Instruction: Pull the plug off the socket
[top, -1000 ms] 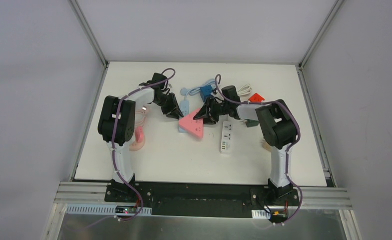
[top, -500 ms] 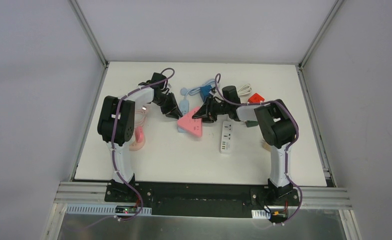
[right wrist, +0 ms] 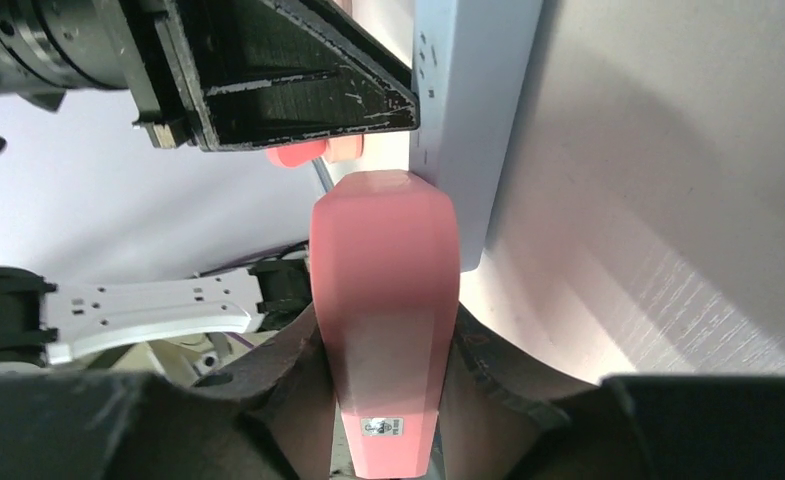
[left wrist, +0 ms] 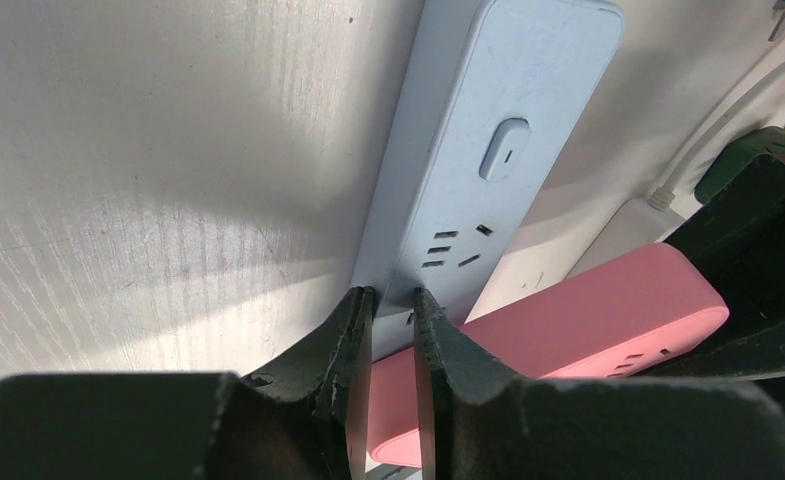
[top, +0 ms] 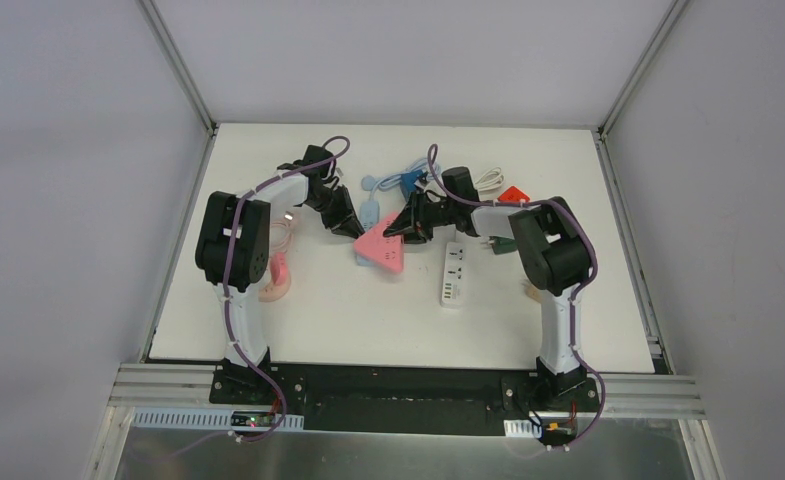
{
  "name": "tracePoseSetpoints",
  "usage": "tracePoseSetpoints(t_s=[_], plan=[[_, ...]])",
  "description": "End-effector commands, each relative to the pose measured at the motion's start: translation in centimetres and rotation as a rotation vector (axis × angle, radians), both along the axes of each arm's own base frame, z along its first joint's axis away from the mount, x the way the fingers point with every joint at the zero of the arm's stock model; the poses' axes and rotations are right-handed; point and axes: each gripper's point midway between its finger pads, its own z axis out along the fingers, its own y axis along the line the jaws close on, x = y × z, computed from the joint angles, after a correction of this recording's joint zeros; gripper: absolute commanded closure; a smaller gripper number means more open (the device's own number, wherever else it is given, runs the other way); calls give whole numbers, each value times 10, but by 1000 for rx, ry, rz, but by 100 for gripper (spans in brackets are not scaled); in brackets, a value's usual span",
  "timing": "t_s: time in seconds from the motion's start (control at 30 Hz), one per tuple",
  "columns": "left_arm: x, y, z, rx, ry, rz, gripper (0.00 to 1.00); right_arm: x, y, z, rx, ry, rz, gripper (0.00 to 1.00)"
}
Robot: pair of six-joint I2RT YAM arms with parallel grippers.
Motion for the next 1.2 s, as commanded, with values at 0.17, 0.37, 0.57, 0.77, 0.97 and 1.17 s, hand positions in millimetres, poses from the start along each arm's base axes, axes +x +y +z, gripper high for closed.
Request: tracePoseSetpoints(t_s=[0.17,0.37,0.57,0.77,0.97,1.17], plan=[[-41,5,-39,116,163,-61,81,-7,8,35,34,-317,91,100],[-43,3,-40,115,164,-69,81,19,-1,53,57,-79,-62,100],[-47,1,-44,118,174,-80,80,25,-4,60,103,3,-56,100],[-47,-1,-46,117,175,-77,80,3,-9,62,25,-364,60,100],[-45,-3,-46,117,181,-74,80,2,-15,59,-28,-394,49,100],[-45,-5,-45,115,184,-73,80,21,-16,80,47,-139,-65,100]])
